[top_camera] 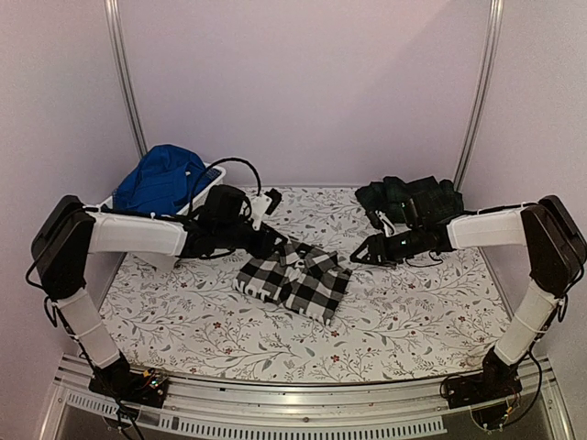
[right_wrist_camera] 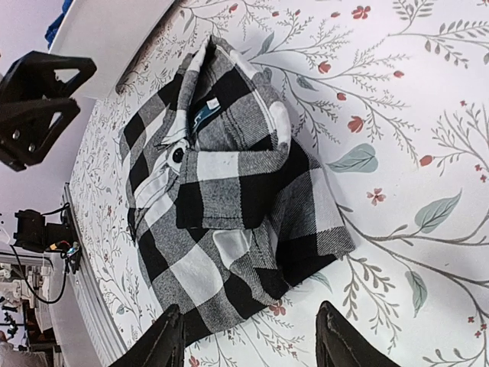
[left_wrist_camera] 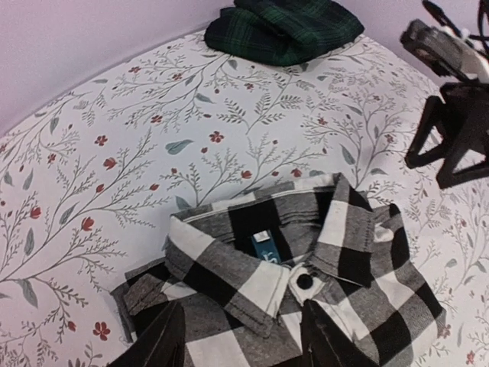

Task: Fold and stack the mixed laundry pile
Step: Move the square-folded shirt to the center of the board, then pick up the square-folded shirt from the center of the board.

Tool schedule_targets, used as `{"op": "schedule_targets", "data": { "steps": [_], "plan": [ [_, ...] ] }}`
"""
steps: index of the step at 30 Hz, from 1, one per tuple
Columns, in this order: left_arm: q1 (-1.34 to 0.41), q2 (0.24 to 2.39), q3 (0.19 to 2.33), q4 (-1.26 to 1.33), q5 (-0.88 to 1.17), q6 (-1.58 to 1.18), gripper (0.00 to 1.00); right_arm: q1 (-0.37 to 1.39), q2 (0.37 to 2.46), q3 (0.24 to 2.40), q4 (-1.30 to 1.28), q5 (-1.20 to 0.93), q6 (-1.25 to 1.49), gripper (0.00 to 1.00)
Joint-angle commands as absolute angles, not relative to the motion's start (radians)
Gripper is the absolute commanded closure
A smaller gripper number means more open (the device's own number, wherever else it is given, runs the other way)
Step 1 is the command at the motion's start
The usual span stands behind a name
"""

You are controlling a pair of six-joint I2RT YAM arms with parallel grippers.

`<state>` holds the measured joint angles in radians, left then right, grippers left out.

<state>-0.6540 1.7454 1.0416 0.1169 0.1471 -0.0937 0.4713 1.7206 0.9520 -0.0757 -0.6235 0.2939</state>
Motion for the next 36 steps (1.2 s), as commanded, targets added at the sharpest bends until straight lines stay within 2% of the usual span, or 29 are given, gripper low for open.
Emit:
{"op": "schedule_targets", "data": {
  "steps": [1, 8, 12, 18, 21, 25, 30, 36],
  "plan": [
    [-0.831, 1.750, 1.009, 0.125, 0.138, 0.117, 0.48, 0.441, 1.723, 0.964, -0.106, -0.658, 0.270, 0.45],
    [-1.015, 1.792, 0.990, 0.104, 0.181, 0.321, 0.48, 0.401, 1.671, 0.826, 0.050, -0.782, 0.369, 0.44],
    [-1.045, 1.827, 0.960, 0.100, 0.250, 0.403, 0.49, 0.396, 1.664, 0.757, 0.130, -0.834, 0.432, 0.43],
    [-1.053, 1.925, 0.985, 0.106, 0.202, 0.464, 0.49, 0.388, 1.680, 0.693, 0.233, -0.887, 0.506, 0.42],
    [-1.056, 1.991, 1.015, 0.095, 0.173, 0.503, 0.50, 0.378, 1.697, 0.667, 0.279, -0.907, 0.548, 0.38],
    [-1.058, 2.059, 1.076, 0.094, 0.135, 0.520, 0.68, 0.373, 1.704, 0.621, 0.381, -0.939, 0.620, 0.31],
    [-1.053, 2.030, 1.083, 0.248, 0.179, 0.457, 0.98, 0.374, 1.738, 0.578, 0.477, -0.951, 0.723, 0.24],
    [-1.030, 2.022, 1.124, 0.361, 0.200, 0.376, 1.00, 0.374, 1.766, 0.515, 0.698, -0.960, 0.927, 0.19]
  ]
}}
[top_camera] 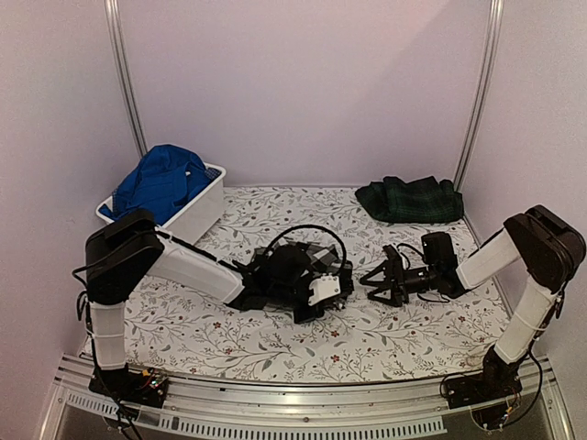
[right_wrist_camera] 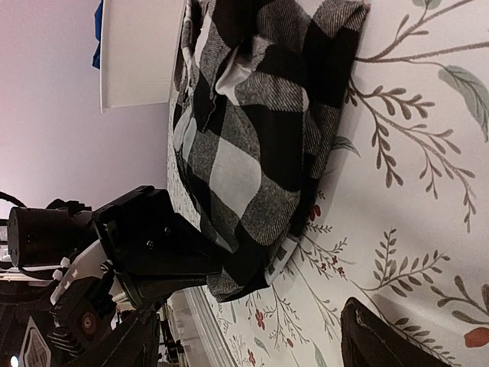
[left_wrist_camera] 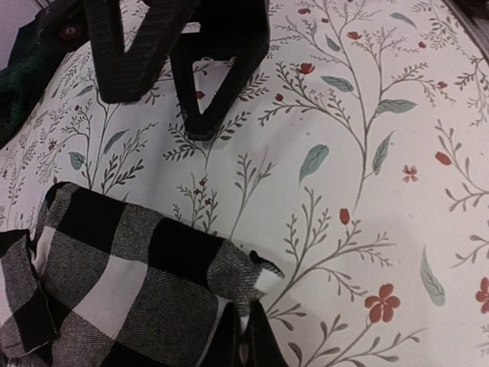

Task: Fold and stack the mixed laundry pile
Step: Pick up the square-folded shirt from the center of the board, then pass from the left arm to the right

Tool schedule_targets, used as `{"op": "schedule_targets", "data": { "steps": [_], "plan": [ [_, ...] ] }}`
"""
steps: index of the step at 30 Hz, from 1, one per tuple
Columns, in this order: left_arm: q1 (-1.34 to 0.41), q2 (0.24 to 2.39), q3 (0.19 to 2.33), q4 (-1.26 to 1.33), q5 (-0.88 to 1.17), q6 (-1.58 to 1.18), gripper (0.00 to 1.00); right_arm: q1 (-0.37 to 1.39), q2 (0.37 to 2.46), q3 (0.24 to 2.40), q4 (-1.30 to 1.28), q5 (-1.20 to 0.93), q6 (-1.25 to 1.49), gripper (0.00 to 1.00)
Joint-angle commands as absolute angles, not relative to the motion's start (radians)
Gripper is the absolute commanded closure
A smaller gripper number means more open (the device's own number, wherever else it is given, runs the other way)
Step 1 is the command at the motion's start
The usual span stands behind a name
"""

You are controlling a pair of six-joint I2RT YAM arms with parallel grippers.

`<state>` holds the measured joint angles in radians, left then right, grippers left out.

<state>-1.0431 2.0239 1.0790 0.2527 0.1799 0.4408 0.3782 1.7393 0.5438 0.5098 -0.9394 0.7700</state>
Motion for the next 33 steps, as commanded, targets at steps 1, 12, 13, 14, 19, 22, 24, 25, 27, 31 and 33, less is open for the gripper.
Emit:
{"op": "schedule_targets", "data": {
  "steps": [1, 12, 13, 14, 19, 22, 24, 25, 27, 31, 33],
  "plan": [
    [-1.028, 2.021, 1.130, 0.372, 0.203, 0.368, 1.00, 0.374, 1.772, 0.508, 0.730, -0.956, 0.960, 0.20],
    [-1.025, 2.020, 1.157, 0.438, 0.249, 0.353, 1.00, 0.452, 1.907, 0.537, 1.045, -0.876, 1.278, 0.23],
    [-1.026, 2.017, 1.156, 0.441, 0.253, 0.352, 1.00, 0.461, 1.932, 0.555, 1.052, -0.865, 1.299, 0.25],
    [-1.027, 2.015, 1.154, 0.444, 0.257, 0.353, 1.00, 0.470, 1.946, 0.573, 1.055, -0.851, 1.312, 0.27],
    [-1.031, 2.000, 1.155, 0.439, 0.270, 0.366, 1.00, 0.487, 2.020, 0.642, 1.055, -0.806, 1.353, 0.35],
    [-1.034, 2.003, 1.157, 0.434, 0.271, 0.371, 1.00, 0.492, 2.040, 0.668, 1.042, -0.773, 1.366, 0.40],
    [-1.034, 2.010, 1.161, 0.426, 0.272, 0.380, 1.00, 0.497, 2.049, 0.693, 1.019, -0.750, 1.365, 0.46],
    [-1.036, 2.014, 1.165, 0.421, 0.272, 0.383, 1.00, 0.497, 2.054, 0.704, 1.006, -0.742, 1.364, 0.50],
    [-1.039, 2.016, 1.167, 0.417, 0.271, 0.391, 1.00, 0.497, 2.068, 0.723, 0.971, -0.724, 1.353, 0.56],
    [-1.042, 2.014, 1.166, 0.411, 0.254, 0.393, 0.99, 0.497, 2.095, 0.775, 0.901, -0.732, 1.310, 0.75],
    [-1.043, 2.011, 1.171, 0.398, 0.208, 0.371, 0.91, 0.493, 2.095, 0.813, 0.821, -0.742, 1.267, 0.93]
  ]
}}
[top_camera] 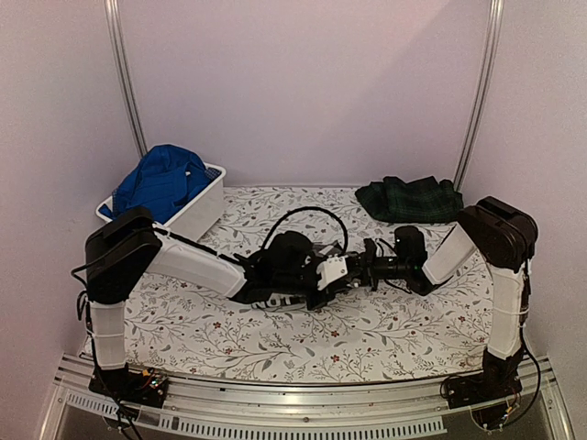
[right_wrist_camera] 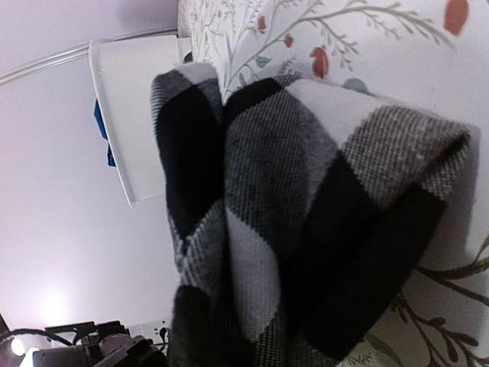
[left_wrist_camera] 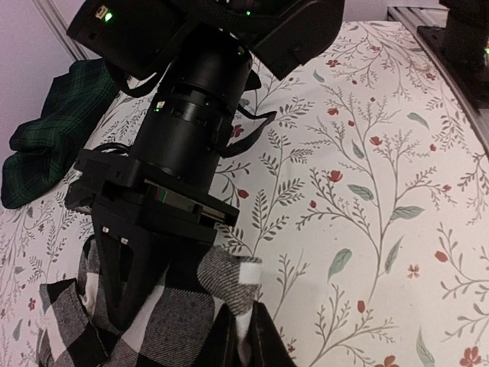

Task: Fold and stack the mixed laundry pile
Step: Pass from the left arm to the right, then place the square-folded shirt at the corner of the board.

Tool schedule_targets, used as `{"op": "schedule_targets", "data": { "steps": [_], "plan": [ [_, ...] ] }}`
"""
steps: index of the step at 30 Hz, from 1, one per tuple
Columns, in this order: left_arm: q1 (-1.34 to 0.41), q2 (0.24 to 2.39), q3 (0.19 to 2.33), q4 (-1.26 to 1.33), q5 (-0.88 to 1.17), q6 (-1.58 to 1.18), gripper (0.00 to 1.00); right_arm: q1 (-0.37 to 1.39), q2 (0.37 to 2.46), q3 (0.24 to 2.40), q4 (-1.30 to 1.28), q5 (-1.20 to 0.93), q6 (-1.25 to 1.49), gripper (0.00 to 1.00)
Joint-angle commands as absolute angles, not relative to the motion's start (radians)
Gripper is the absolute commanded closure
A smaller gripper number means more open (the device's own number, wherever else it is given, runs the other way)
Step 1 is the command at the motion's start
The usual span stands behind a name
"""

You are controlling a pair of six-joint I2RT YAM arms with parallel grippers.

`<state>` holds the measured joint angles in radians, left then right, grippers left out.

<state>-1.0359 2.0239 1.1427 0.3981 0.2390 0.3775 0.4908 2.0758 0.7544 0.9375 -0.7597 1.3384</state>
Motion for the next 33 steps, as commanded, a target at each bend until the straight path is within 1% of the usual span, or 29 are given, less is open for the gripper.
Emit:
{"op": "schedule_targets", "data": {
  "steps": [1, 3, 4, 6, 7, 10, 13, 16, 22, 27, 29, 33],
  "plan": [
    [-1.042, 2.007, 1.174, 0.389, 0.176, 0.349, 0.86, 0.491, 2.081, 0.840, 0.750, -0.741, 1.235, 0.99],
    [-1.034, 1.985, 1.160, 0.387, 0.109, 0.305, 0.72, 0.482, 2.049, 0.918, 0.543, -0.718, 1.116, 1.00],
    [-1.028, 1.969, 1.147, 0.389, 0.085, 0.278, 0.66, 0.475, 2.019, 0.969, 0.419, -0.697, 1.003, 1.00],
    [-1.002, 1.930, 1.096, 0.406, 0.088, 0.220, 0.53, 0.459, 1.990, 1.091, 0.180, -0.650, 0.822, 1.00],
    [-0.990, 1.911, 1.072, 0.423, 0.097, 0.193, 0.48, 0.446, 1.982, 1.156, 0.065, -0.616, 0.696, 1.00],
    [-0.958, 1.859, 0.996, 0.477, 0.090, 0.127, 0.39, 0.407, 1.985, 1.371, -0.247, -0.511, 0.439, 1.00],
    [-0.932, 1.832, 0.953, 0.499, 0.075, 0.078, 0.30, 0.364, 2.020, 1.551, -0.436, -0.422, 0.273, 1.00],
    [-0.919, 1.820, 0.931, 0.504, 0.075, 0.053, 0.23, 0.337, 2.065, 1.703, -0.553, -0.325, 0.130, 1.00],
    [-0.915, 1.802, 0.903, 0.514, 0.072, 0.049, 0.18, 0.315, 2.136, 1.942, -0.644, -0.183, -0.036, 1.00],
    [-0.908, 1.785, 0.877, 0.515, 0.063, 0.063, 0.15, 0.303, 2.197, 2.090, -0.714, -0.084, -0.112, 1.00],
    [-0.907, 1.780, 0.868, 0.515, 0.059, 0.070, 0.15, 0.299, 2.214, 2.126, -0.740, -0.039, -0.136, 1.00],
    [-0.901, 1.773, 0.851, 0.527, 0.060, 0.071, 0.13, 0.292, 2.206, 2.131, -0.739, 0.073, -0.184, 1.00]
  ]
}}
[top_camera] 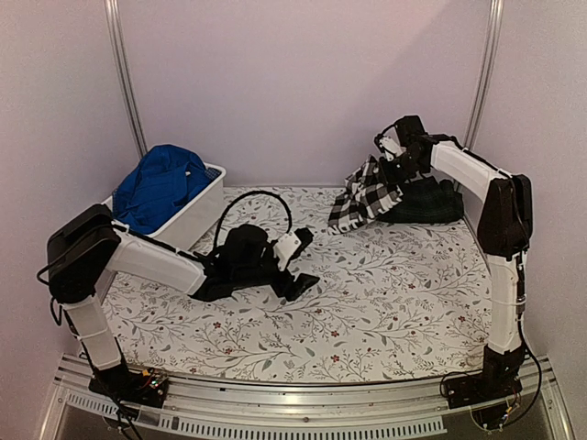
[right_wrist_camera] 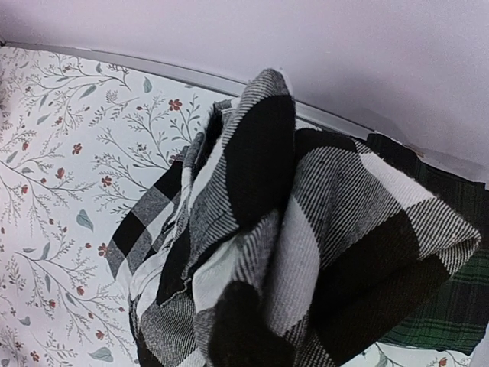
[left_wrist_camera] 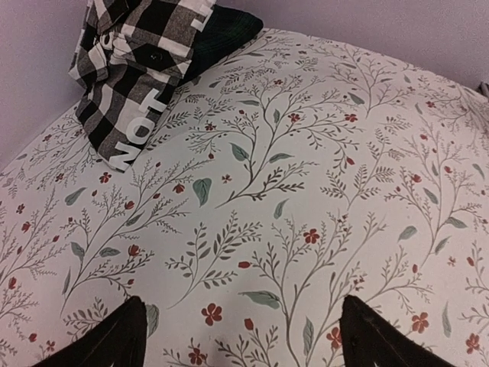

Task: Fold and stack the mixed laundry pile
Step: Place the square-folded shirt at the corner of the board.

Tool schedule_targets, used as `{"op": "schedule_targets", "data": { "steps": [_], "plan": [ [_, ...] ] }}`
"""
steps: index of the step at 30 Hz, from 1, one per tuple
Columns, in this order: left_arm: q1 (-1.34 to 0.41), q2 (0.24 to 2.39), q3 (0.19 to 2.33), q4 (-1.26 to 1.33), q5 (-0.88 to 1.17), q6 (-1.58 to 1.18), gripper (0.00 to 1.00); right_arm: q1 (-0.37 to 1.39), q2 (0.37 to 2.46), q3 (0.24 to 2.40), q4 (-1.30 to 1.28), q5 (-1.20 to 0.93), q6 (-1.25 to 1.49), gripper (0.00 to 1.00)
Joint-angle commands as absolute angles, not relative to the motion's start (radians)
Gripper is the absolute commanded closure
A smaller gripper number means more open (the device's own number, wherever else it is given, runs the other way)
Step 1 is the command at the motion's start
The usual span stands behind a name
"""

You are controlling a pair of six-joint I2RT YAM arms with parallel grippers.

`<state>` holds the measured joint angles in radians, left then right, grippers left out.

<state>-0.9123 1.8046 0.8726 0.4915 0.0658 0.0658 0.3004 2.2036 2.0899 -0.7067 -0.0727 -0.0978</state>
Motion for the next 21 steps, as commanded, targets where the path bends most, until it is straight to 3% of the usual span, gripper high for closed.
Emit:
{"op": "schedule_targets", "data": {
  "steps": [1, 10, 12, 21],
  "plan": [
    [-0.901, 1.773, 0.849, 0.531, 0.061, 0.071, 0.13, 0.289, 2.201, 2.130, -0.734, 0.091, -0.200, 1.00],
    [-0.897, 1.782, 0.859, 0.524, 0.077, 0.086, 0.08, 0.239, 2.151, 2.155, -0.670, 0.127, -0.295, 1.00],
    [-0.895, 1.785, 0.862, 0.518, 0.078, 0.087, 0.01, 0.222, 2.135, 2.155, -0.657, 0.103, -0.302, 1.00],
    [-0.894, 1.812, 0.889, 0.493, 0.081, 0.084, 0.00, 0.100, 2.128, 2.141, -0.612, 0.019, -0.303, 1.00]
  ]
}}
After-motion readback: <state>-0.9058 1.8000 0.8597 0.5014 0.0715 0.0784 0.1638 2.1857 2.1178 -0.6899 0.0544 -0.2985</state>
